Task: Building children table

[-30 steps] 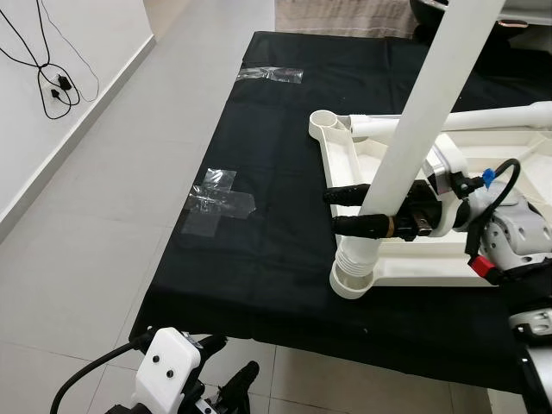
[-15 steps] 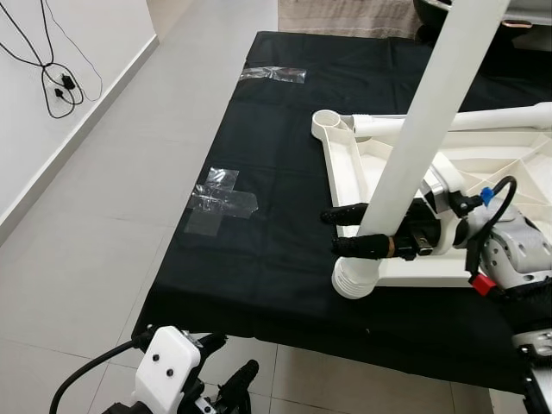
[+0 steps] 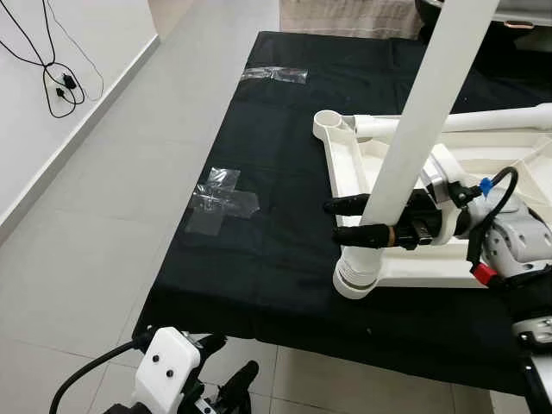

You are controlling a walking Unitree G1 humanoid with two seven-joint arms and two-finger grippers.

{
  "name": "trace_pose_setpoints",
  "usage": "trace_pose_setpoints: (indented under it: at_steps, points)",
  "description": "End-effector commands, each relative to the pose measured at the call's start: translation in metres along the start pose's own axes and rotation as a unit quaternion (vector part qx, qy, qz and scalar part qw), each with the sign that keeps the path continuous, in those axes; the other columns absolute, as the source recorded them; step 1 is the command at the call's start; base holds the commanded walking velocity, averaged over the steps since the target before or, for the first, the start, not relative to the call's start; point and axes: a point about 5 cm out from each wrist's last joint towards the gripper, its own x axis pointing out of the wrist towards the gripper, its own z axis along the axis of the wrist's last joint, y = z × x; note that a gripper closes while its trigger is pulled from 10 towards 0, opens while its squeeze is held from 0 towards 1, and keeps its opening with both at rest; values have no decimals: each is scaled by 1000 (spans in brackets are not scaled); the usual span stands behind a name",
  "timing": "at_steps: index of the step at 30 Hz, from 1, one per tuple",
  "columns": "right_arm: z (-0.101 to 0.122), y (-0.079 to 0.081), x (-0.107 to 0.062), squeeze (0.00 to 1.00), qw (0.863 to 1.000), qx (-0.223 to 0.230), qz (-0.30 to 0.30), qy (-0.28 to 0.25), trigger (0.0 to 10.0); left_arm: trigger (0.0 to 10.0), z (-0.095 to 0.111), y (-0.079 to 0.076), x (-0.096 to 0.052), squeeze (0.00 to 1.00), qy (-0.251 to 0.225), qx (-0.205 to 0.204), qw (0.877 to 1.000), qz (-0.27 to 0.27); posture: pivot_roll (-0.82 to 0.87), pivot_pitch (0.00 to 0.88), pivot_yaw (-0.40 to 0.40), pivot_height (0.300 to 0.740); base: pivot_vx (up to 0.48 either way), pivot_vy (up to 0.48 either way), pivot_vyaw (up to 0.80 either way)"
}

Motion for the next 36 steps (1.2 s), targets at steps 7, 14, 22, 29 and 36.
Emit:
trace_pose_setpoints:
  at_steps: [7,14,22,29,36]
  points:
    - [-7,6,4,0,999,1,24,21,10000,10000,-1,-1,-2,0,7,6,1000,-4,253,226,-19,740,0,0,0]
    - [-14,8,8,0,999,5,32,35,10000,10000,-1,-1,-2,0,6,7,1000,-5,255,228,-18,740,0,0,0]
    - [-21,7,11,0,998,-5,30,47,10000,10000,-1,-1,-3,0,5,10,1000,-5,256,227,-17,740,0,0,0]
    - [-28,10,21,0,998,-19,28,48,10000,10000,0,-1,-3,0,5,11,1000,-6,256,231,-17,740,0,0,0]
    - [-37,9,35,0,999,-23,6,36,10000,10000,0,-1,-3,0,5,10,1000,-6,256,228,-21,740,0,0,0]
